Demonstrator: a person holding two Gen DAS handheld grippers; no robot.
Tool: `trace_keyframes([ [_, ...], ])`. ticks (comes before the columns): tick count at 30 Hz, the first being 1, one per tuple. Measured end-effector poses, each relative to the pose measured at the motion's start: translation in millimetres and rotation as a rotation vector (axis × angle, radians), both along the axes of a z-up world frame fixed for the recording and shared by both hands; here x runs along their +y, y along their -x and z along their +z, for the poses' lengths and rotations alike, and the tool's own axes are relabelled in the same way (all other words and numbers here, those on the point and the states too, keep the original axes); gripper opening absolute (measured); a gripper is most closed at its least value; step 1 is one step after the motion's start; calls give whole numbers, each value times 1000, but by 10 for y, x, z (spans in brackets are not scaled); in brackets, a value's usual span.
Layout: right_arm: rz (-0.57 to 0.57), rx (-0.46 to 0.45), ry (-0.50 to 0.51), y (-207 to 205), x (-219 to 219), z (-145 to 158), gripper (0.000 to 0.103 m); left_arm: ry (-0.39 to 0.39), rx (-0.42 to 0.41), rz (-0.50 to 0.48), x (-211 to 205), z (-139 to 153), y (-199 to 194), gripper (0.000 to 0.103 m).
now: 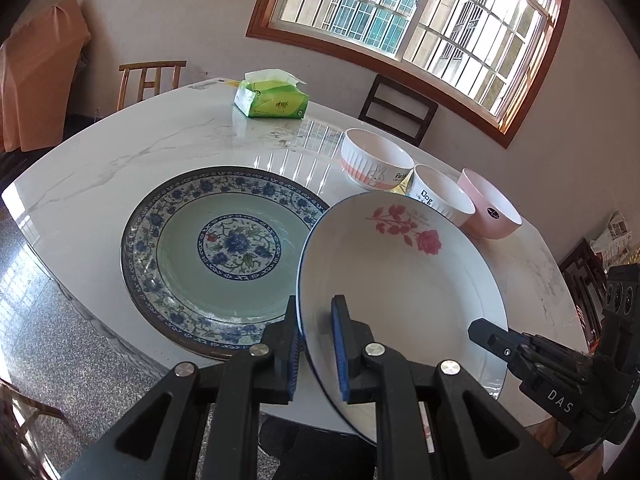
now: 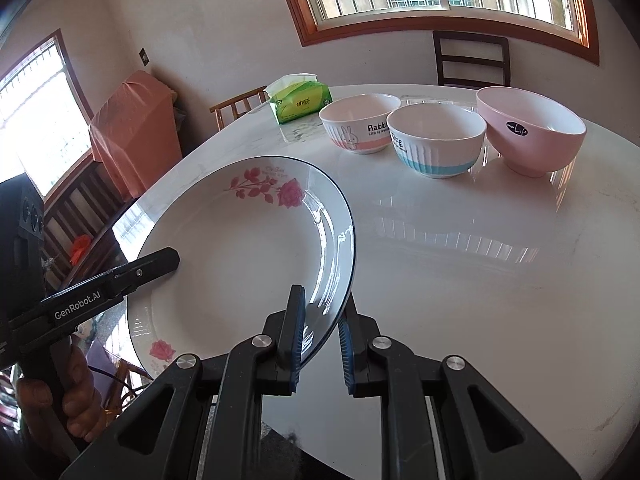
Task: Organize plates and bowls
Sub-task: 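Lift the white rose-print plate and carry it over the blue-and-white plate stack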
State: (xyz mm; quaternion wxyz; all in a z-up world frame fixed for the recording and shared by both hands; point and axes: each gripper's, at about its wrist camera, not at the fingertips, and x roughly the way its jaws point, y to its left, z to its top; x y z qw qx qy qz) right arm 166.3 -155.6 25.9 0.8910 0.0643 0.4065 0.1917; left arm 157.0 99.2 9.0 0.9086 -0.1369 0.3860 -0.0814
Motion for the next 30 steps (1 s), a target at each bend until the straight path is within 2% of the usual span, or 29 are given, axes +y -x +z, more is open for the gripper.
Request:
trace_keyframes([
  [30, 109, 10, 41, -266, 716, -48, 16, 30, 23, 138, 671, -108, -144, 15],
])
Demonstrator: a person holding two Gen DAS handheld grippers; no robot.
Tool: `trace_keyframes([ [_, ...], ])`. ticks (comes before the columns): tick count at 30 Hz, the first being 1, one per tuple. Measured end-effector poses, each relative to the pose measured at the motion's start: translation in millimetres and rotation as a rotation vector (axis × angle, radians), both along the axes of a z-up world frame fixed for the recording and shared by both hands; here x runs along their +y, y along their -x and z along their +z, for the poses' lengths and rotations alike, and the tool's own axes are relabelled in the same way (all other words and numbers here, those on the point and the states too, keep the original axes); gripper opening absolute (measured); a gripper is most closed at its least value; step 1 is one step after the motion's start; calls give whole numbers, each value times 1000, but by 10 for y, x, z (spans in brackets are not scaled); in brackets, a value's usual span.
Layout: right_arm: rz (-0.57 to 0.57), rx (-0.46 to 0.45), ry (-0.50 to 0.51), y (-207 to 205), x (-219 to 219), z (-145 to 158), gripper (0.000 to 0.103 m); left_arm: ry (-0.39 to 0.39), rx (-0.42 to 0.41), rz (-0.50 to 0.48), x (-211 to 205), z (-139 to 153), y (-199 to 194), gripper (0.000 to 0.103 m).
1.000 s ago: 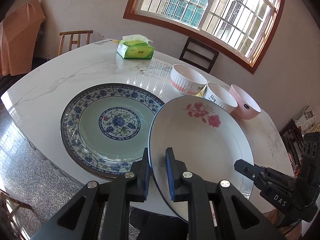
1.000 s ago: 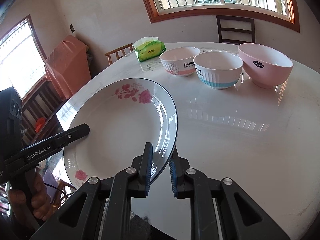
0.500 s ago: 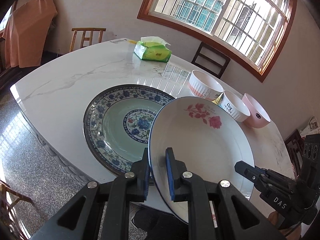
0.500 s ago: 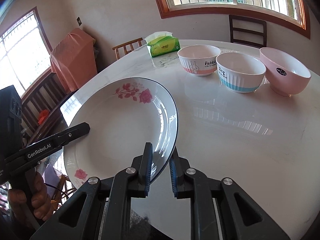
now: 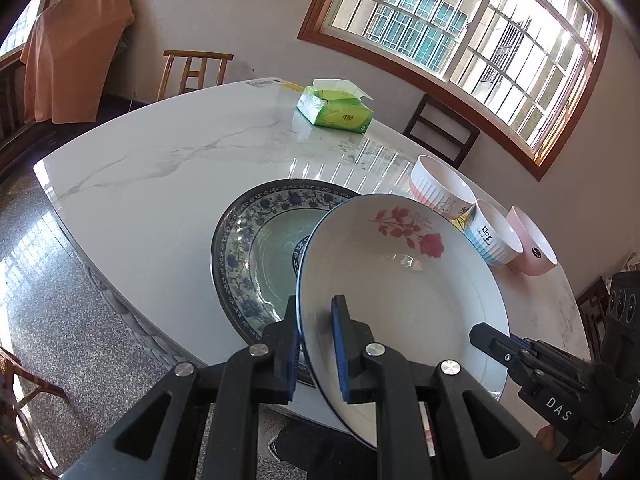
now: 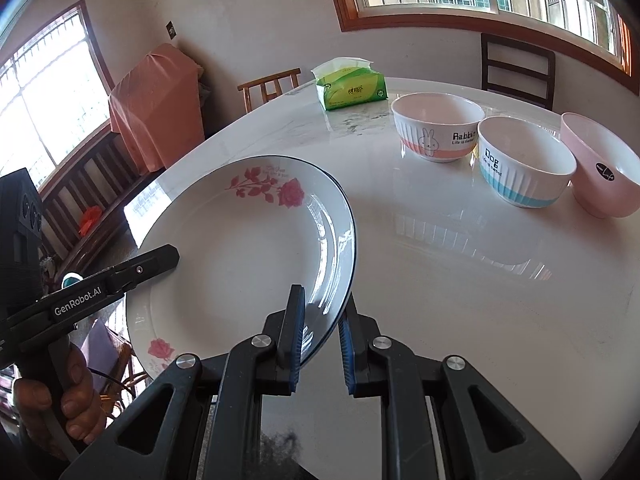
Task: Organize plates and bowls
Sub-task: 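Lift the white rose-print plate and carry it over the blue-and-white plate stack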
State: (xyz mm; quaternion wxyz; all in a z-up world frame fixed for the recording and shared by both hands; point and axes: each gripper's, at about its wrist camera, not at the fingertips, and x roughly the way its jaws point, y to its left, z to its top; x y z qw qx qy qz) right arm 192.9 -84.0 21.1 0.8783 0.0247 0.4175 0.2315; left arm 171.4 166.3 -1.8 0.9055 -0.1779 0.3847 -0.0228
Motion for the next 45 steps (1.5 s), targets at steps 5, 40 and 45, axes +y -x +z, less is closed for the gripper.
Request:
trace_keyframes([
  [5, 11, -2, 8, -49, 84, -5, 16, 4, 2, 13, 82, -18, -64, 15],
  [40, 26, -9, 27, -147, 299, -20, 16, -2, 18, 50, 266, -119, -355, 15],
  [45, 24, -10, 25, -167, 306, -29, 16, -6, 20, 49, 266, -125, -376, 15],
])
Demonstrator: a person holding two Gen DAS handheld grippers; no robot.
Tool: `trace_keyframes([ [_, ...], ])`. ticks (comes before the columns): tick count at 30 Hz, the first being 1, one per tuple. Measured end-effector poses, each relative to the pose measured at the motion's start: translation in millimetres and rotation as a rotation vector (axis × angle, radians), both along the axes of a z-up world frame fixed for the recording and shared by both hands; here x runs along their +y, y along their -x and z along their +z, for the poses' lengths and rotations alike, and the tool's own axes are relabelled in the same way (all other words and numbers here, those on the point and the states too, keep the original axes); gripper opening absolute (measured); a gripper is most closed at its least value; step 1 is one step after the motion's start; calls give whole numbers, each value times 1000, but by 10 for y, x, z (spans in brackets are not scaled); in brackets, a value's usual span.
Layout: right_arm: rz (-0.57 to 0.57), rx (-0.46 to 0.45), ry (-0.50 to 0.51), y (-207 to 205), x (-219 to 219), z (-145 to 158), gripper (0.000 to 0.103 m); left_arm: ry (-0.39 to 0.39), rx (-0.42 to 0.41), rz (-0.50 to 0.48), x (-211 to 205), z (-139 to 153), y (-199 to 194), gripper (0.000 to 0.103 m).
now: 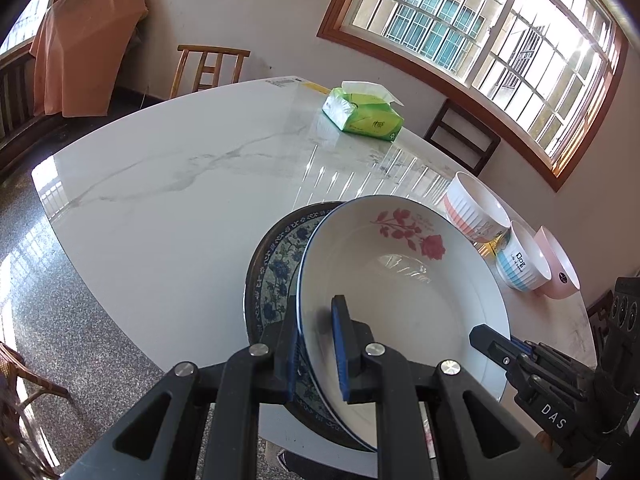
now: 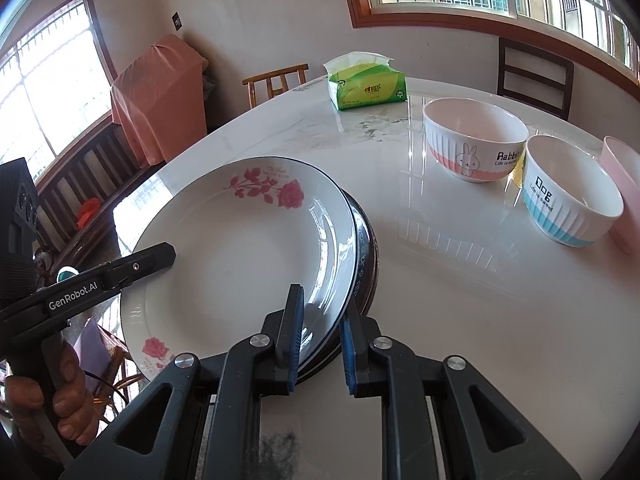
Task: Organize plates and bowls
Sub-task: 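Lift the white rose-print plate and carry it over the blue-and-white plate stack, then lower the white rose-print plate onto the stack and open both tools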
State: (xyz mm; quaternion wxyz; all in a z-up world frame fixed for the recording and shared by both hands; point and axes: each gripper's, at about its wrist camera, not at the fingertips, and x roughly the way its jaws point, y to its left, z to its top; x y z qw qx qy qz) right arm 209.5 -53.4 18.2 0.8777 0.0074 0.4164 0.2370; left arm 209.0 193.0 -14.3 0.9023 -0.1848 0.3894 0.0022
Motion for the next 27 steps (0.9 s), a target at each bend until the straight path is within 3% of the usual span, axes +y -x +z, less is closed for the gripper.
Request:
trace_keyframes([
  [27, -1, -13, -2, -57, 38, -31, 17, 8, 10, 0, 34, -33, -41, 15],
])
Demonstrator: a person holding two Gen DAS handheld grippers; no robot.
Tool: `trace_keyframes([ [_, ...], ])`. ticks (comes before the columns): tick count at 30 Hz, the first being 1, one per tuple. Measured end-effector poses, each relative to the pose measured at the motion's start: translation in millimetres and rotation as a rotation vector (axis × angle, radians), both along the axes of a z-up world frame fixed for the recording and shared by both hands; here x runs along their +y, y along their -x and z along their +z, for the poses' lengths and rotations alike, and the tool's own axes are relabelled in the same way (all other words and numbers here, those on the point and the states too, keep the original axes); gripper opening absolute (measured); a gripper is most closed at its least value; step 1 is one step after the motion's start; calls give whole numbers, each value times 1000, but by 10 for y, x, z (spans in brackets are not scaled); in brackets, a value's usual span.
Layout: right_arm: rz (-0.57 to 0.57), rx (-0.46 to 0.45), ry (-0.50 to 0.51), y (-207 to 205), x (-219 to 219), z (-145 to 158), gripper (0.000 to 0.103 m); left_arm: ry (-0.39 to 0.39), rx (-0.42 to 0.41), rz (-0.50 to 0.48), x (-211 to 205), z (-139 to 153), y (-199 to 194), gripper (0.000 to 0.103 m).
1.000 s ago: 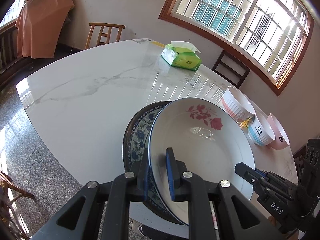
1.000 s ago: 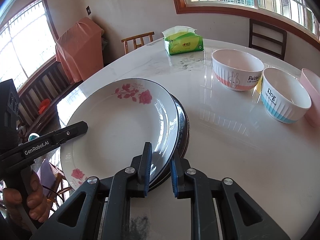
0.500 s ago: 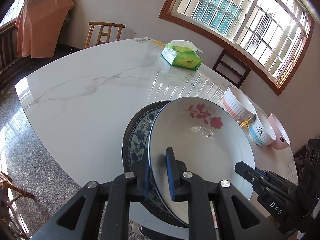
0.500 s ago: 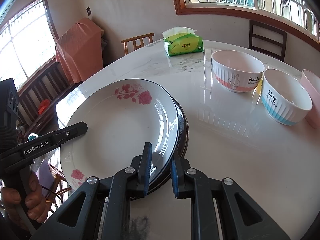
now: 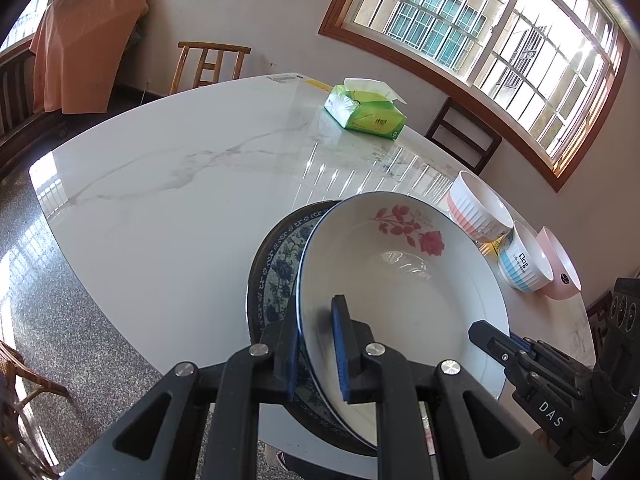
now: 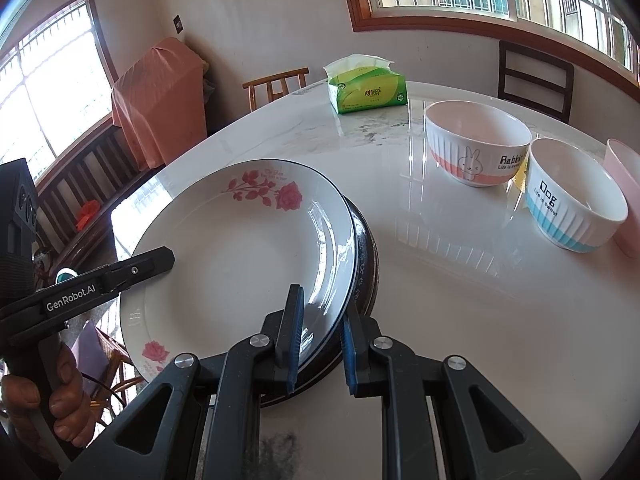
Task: Organize plates and bowls
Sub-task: 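Lower the white rose-print plate onto the stack and open both tools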
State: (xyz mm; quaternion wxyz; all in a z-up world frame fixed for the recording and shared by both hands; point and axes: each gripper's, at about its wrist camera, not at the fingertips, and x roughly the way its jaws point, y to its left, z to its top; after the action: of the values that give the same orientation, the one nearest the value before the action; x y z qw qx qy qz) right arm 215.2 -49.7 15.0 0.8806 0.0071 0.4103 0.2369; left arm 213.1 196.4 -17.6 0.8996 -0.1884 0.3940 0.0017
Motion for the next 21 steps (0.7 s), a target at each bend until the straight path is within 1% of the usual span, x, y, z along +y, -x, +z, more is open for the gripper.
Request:
trace_keyframes([
  [10, 19, -1, -4, -57, 68, -61, 17, -4, 11, 16, 50, -26, 6, 15],
  [15, 21, -40, 18, -44, 111, -81, 19, 4, 16, 14, 68, -57, -16, 15],
  [21, 29, -106, 64, -22, 184, -93, 24, -22, 9, 11, 43, -57, -17, 15],
])
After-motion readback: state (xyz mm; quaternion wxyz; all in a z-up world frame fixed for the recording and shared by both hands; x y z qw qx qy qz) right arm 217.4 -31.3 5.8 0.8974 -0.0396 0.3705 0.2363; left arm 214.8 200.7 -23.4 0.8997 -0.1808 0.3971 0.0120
